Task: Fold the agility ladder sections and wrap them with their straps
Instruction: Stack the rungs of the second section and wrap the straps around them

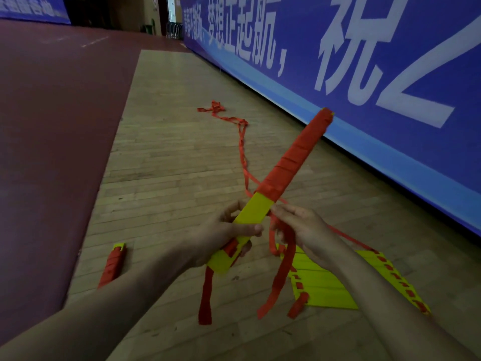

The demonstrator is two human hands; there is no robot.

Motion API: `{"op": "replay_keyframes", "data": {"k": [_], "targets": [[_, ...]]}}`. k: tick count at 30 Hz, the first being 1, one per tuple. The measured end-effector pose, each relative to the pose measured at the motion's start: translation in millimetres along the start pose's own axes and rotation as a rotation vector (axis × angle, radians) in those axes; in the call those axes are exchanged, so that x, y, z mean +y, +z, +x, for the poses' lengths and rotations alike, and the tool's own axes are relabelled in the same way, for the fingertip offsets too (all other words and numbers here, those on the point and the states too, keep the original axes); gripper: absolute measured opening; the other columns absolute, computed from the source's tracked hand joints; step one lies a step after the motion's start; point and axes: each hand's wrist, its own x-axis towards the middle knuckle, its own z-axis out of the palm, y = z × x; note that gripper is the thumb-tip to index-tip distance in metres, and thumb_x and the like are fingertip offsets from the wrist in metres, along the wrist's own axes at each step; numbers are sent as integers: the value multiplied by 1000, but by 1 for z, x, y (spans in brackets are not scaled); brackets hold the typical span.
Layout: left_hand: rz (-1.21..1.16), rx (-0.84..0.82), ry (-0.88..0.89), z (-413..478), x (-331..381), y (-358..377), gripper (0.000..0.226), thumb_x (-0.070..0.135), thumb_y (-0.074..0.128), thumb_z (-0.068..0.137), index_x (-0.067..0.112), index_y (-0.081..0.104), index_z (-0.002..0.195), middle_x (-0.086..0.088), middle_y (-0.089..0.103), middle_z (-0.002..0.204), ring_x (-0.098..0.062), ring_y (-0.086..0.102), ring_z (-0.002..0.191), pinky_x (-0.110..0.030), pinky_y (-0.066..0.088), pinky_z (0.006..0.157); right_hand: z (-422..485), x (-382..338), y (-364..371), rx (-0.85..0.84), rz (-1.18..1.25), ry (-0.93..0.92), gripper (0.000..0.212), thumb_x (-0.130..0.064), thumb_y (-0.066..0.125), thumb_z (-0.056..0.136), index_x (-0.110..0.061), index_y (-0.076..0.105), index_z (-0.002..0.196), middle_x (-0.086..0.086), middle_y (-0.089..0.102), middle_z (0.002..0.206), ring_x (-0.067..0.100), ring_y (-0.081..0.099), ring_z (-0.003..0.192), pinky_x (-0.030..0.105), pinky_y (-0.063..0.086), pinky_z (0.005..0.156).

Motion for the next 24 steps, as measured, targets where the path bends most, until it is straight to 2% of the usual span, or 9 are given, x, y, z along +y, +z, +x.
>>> {"op": "replay_keyframes", "data": {"k": [3,6,9,12,14,17,21,23,24], "targets": [[175,163,65,4,-5,6,23,8,70,84,16,50,92,-3,62,73,-18,55,49,-27,44,46,4,1,7,63,-70,-9,25,-24,50,98,-4,62,89,5,51,61,3,34,35,16,25,38],[576,383,152,7,-13,19,25,15,66,89,22,47,104,0,59,70,-14,58,51,-33,50,48,9,-3,15,159,-77,46,39,-46,55,91,-11,62,77,6,45,56,5,33,33,20,24,36],[1128,489,224,1,-18,33,39,26,52,97,21,34,132,-5,58,109,-28,63,85,-42,51,69,8,-8,18,249,-160,31,52,-63,60,78,-14,59,61,-3,43,45,6,35,34,22,25,41],[1322,444,314,-2,-26,41,46,23,39,102,18,21,144,-2,34,135,-28,58,92,-36,44,63,6,-14,17,275,-136,12,43,-47,64,85,-17,58,55,-9,43,40,2,36,32,17,26,38],[1310,368,408,-2,-30,41,48,27,39,101,17,22,144,-4,31,135,-30,55,95,-33,38,63,7,-15,14,298,-86,26,39,-32,63,88,-17,55,54,-4,44,46,1,32,31,17,23,34],[1159,269,476,-1,-29,35,51,51,36,95,19,30,134,-4,41,124,-26,53,101,-38,47,76,9,-13,9,305,28,51,32,-16,58,89,-13,50,58,3,40,52,2,28,28,16,20,31],[762,90,189,-2,1,20,44,42,46,96,22,44,135,-2,52,124,-19,53,112,-33,46,95,14,-9,0,284,137,85,31,-13,54,92,-12,49,61,2,38,52,1,25,30,15,18,31],[644,-8,77,-6,11,4,44,35,59,91,24,49,133,1,52,126,-13,51,115,-20,47,93,18,-6,-8,294,179,100,33,-13,53,92,-14,47,60,1,37,53,1,24,30,14,17,31],[689,-14,75,-8,13,-4,48,32,67,86,24,51,130,3,50,126,-9,49,115,-10,44,89,20,-4,-11,299,188,113,33,-13,53,91,-14,47,59,0,37,54,1,24,30,13,16,31]]}}
